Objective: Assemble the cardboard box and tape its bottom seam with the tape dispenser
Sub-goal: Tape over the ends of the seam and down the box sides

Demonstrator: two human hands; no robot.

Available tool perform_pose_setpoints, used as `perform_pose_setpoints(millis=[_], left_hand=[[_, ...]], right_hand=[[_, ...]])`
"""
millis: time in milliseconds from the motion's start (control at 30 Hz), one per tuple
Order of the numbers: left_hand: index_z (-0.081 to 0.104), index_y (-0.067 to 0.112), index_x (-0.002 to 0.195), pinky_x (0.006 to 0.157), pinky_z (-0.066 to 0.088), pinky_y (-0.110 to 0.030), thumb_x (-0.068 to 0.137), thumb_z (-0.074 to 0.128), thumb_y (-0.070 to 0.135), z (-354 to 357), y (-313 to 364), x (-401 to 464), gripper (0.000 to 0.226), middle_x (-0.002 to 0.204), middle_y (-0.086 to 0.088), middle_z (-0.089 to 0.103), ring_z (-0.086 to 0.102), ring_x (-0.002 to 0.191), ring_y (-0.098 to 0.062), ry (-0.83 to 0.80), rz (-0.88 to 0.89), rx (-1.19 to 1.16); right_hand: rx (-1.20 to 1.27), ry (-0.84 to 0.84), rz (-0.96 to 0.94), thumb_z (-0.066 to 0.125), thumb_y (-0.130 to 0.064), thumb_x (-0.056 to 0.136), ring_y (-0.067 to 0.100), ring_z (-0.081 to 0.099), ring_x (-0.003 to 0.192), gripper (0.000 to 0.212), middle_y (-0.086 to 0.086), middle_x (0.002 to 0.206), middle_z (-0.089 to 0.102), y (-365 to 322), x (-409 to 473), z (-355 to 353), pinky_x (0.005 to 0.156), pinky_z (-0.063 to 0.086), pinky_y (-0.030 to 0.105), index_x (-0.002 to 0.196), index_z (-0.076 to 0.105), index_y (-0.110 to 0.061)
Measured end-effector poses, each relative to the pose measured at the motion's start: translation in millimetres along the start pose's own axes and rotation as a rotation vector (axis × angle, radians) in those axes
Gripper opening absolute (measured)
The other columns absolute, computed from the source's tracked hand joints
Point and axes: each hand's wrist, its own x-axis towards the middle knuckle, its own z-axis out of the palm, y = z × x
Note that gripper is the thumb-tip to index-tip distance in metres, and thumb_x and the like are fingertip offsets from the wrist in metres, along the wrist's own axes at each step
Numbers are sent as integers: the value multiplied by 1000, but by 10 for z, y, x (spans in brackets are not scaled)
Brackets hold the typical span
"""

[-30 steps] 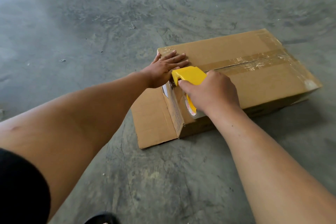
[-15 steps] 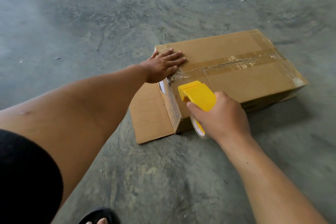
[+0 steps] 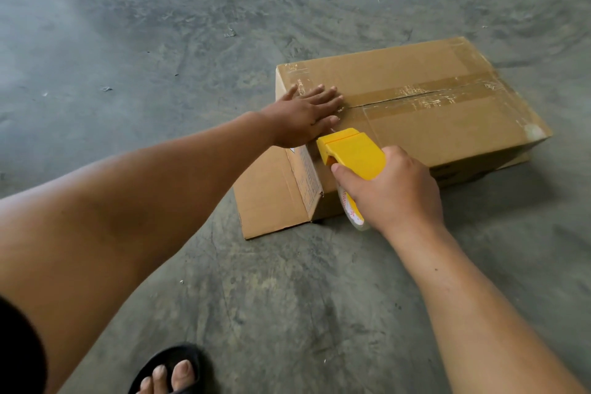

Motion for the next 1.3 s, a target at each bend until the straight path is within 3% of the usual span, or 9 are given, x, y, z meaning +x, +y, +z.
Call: perform_pose_setpoints(millis=[100, 300, 400, 533, 867, 1300], left_hand=[[7, 30, 158, 121, -8, -47, 106, 13, 50, 111, -9, -4, 57, 166, 6, -3, -10, 152, -15, 12, -5, -53], [1, 27, 159, 122, -8, -46, 106, 12, 48, 75, -10, 22, 58, 166, 7, -6, -11, 152, -15, -37, -19, -25], [0, 28, 159, 121, -9, -47, 105, 12, 51, 65, -25, -9, 61, 167, 6, -7, -11, 152, -16, -47, -19, -3], [-5, 28, 159, 121, -10, -48, 99, 14, 64, 53, 40, -34, 72, 166, 3, -11, -14, 151, -18, -73, -8, 32], [-10, 29, 158, 121, -8, -52, 85, 16, 84, 59, 39, -45, 95, 166, 2, -15, -16, 151, -20, -90, -1, 85], [-8, 25, 158, 121, -4, -54, 83, 12, 87, 45, 102, -92, 99, 166, -1, -13, -16, 151, -23, -23, -24, 123]], right_hand=[[22, -6, 7, 62, -69, 76, 2, 40, 58, 56, -10, 72, 47, -18, -19, 14, 46, 26, 24, 96, 56, -17], [40, 28, 36, 64, -69, 74, 22, 48, 68, 58, -2, 80, 56, 22, -204, -2, 47, 27, 25, 96, 58, -16], [84, 32, 68, 63, -70, 72, 19, 49, 64, 56, -3, 80, 59, 156, -409, 12, 48, 29, 25, 95, 59, -20], [140, 28, 71, 64, -70, 74, 2, 47, 61, 50, -10, 76, 54, 291, -631, 41, 47, 31, 23, 94, 55, -24], [191, 25, 27, 51, -77, 71, 6, 54, 62, 58, -5, 77, 58, 594, -925, 169, 47, 34, 22, 97, 54, -26], [179, -17, 39, 60, -71, 77, 7, 53, 67, 52, -8, 81, 55, 750, -835, 319, 51, 41, 24, 101, 53, -26]])
